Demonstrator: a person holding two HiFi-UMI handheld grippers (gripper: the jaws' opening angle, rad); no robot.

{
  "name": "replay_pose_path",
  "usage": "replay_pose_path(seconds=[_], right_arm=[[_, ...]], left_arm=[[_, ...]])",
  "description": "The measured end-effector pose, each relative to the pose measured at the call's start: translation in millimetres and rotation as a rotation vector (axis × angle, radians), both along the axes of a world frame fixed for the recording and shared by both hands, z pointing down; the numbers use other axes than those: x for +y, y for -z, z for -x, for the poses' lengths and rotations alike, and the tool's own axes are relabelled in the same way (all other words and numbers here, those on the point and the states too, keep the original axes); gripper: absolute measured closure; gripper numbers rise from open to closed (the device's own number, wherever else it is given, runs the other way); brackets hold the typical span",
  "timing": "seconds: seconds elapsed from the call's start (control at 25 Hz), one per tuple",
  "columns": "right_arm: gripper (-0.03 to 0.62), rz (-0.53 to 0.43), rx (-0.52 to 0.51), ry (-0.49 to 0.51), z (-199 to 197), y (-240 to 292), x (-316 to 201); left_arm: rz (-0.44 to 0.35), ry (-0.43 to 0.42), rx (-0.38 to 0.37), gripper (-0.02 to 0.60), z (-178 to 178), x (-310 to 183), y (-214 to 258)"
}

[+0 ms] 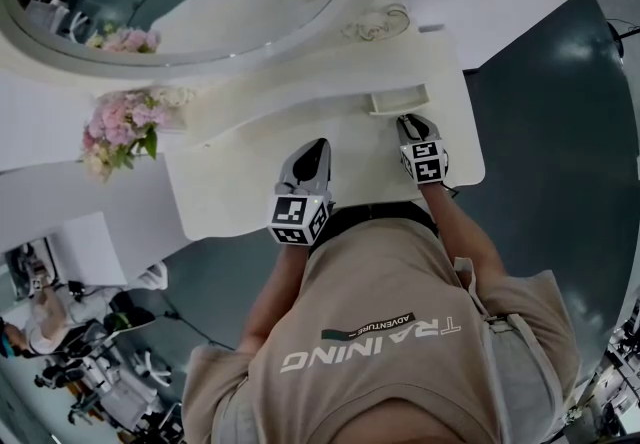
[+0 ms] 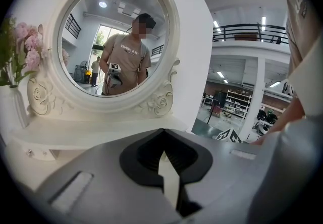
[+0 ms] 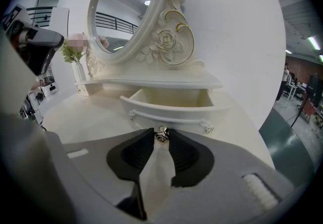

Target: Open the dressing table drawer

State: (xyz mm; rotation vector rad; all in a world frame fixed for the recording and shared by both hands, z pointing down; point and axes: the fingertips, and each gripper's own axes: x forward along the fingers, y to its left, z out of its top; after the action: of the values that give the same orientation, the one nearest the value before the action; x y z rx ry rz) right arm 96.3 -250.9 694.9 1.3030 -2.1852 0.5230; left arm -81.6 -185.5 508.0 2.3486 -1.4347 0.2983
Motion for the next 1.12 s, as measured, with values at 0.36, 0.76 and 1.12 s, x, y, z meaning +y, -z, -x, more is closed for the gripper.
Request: replay_pose_path(seconds=[0.36,0.76,1.12], right_arm=[[0.493,-0.020,0.025,0.011,0,4,3],[0.545,-0.038,0.018,0.060,-5,19,34],[0.592,-0.139,0.018,0.210,12,68,58]], left_arm=[[0.009,0.007,-0.003,0.563,0,9,-6],[0.010,-0.006,0.012,0.563,-2,11,-13],[-0.038,-0.046,0.024,0.563,-7,2,8]])
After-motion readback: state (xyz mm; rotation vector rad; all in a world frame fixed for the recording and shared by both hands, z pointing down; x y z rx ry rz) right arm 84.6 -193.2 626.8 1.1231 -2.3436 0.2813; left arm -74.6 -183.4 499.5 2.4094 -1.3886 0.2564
